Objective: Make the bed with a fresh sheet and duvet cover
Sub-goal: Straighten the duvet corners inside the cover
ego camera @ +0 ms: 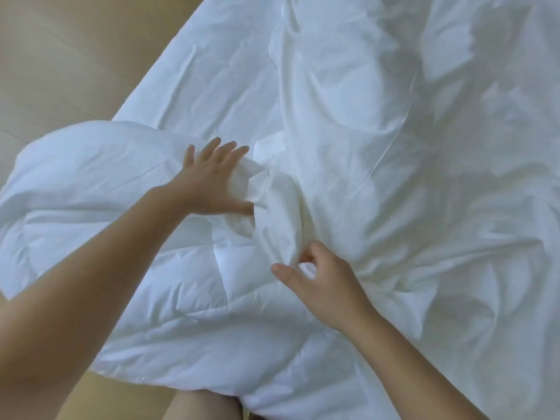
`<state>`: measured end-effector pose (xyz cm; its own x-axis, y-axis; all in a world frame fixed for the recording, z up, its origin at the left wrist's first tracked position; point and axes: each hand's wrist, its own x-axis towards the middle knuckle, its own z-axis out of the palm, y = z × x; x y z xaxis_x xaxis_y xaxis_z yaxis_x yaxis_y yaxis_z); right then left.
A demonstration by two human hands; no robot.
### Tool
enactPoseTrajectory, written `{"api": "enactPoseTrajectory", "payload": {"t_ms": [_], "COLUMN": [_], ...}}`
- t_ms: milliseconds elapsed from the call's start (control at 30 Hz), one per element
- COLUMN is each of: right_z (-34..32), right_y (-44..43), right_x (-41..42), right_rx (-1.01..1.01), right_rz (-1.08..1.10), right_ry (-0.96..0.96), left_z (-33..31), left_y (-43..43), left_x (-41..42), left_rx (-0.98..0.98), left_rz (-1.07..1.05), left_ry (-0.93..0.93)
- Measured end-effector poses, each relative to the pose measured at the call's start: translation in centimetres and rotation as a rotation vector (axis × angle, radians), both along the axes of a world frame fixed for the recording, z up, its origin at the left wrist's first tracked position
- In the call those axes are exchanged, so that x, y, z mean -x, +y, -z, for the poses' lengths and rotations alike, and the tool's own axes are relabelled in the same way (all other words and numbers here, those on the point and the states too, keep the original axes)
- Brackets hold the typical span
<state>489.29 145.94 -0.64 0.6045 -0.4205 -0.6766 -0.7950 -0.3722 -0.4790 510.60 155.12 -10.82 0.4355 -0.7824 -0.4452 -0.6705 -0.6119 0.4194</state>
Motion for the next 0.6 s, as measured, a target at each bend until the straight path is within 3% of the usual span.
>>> {"api": "enactPoseTrajectory", "payload": {"t_ms": [100, 233, 333, 467, 533, 600], "right_z": [1.0, 1.7, 1.6, 2.2, 1.7, 0.1], "right_y": [-1.1, -3.4, -6.5, -10.1, -10.8, -10.3], "right_x": [0.3, 1.0, 1.8, 3.8, 4.4, 4.2], "right_rx": [0.401, 0.582, 0.648, 0.705, 0.725, 0.758], "right_rz": [-0.171, -0.175, 0.065, 0.317, 0.376, 0.375], "right_ry": [0.141, 0.189, 0.117, 0.067, 0.032, -0.089], "left_z": [2.5, 2.6, 1.4, -2.4, -4.9, -6.5], "left_y": [-0.7, 1.4, 2.1, 2.9, 2.7, 1.6], "left_x": [-2.9, -5.1, -1.2, 7.2, 11.5, 15.9], "left_rx": [-0.227, -0.426, -0.315, 0.002, 0.124, 0.183], "left_rz": [0.195, 0.136, -0.088, -0.338, -0.398, -0.380], "left_ry": [-0.115, -0.129, 0.069, 0.338, 0.529, 0.579]}}
